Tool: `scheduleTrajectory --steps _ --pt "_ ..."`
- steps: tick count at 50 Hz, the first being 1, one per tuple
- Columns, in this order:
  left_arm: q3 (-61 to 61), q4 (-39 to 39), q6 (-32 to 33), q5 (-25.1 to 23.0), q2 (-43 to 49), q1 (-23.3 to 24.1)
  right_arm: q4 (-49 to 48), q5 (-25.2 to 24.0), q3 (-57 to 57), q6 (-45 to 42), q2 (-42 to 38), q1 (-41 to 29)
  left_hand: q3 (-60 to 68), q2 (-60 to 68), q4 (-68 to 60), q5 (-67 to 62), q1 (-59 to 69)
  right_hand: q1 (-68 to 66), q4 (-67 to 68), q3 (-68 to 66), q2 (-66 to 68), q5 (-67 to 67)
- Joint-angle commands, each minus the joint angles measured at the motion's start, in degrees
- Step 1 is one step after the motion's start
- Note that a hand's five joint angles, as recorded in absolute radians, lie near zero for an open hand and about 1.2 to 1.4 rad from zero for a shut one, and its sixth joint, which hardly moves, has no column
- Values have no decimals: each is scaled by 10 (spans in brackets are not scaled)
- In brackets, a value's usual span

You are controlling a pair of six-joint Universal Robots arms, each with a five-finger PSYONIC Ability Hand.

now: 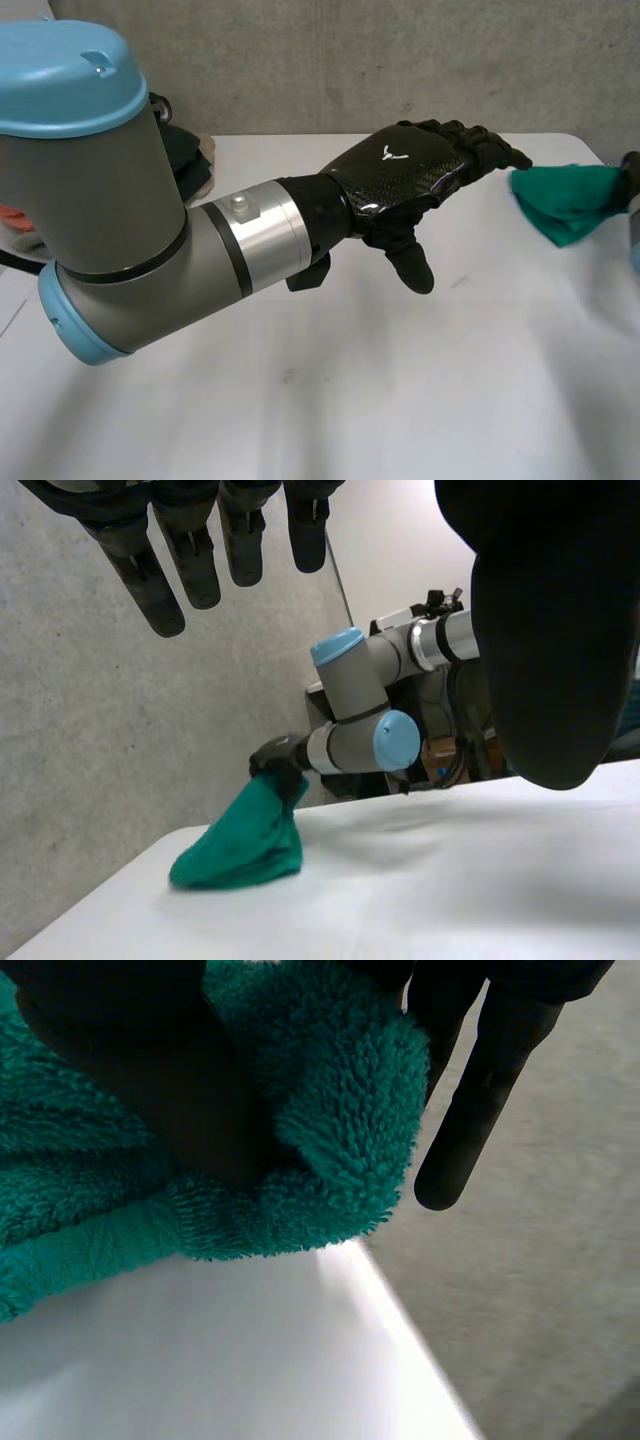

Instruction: Fold the laundry.

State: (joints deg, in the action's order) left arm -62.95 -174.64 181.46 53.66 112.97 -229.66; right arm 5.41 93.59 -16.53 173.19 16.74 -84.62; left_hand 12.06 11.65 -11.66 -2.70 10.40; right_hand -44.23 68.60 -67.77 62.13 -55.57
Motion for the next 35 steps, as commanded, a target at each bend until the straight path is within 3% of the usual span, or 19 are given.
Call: scheduleTrajectory --steps 1,5,6,7,16,20,23,27,32,35 --pt "-3 0 2 6 8 2 32 -5 84 -2 -45 47 -10 -6 6 16 7 -358 114 -122 179 -144" --pt "4 -1 2 7 14 1 32 -9 84 -2 -46 63 -10 -6 6 16 7 -358 114 -122 179 -144" --pt "5 -1 1 8 15 1 32 -16 84 -3 -46 64 -10 -6 6 16 7 138 -382 373 -317 351" --pt "5 -1 1 8 15 1 32 -20 84 -3 -46 64 -10 -6 6 16 7 342 -586 578 -521 556" --pt "9 -1 -1 8 14 2 50 -27 66 -24 -16 87 -12 -8 8 18 5 342 -586 578 -521 556" --pt "8 -1 -1 9 11 2 46 -12 41 -121 22 89 -12 -8 8 18 5 342 -586 578 -521 556" --pt "11 -2 -1 14 8 1 28 27 24 -237 56 86 -8 -4 4 15 8 342 -586 578 -521 556" --pt "22 -2 -2 51 6 0 -21 56 -9 -319 101 81 -8 -4 4 15 8 342 -586 578 -521 556" --pt "51 -13 -1 139 4 -7 -84 -14 -131 -311 165 48 -12 -8 8 18 5 342 -586 578 -521 556" --pt "80 -40 4 229 5 -25 -139 -102 -252 -296 243 17 -10 -6 6 16 7 342 -586 578 -521 556"
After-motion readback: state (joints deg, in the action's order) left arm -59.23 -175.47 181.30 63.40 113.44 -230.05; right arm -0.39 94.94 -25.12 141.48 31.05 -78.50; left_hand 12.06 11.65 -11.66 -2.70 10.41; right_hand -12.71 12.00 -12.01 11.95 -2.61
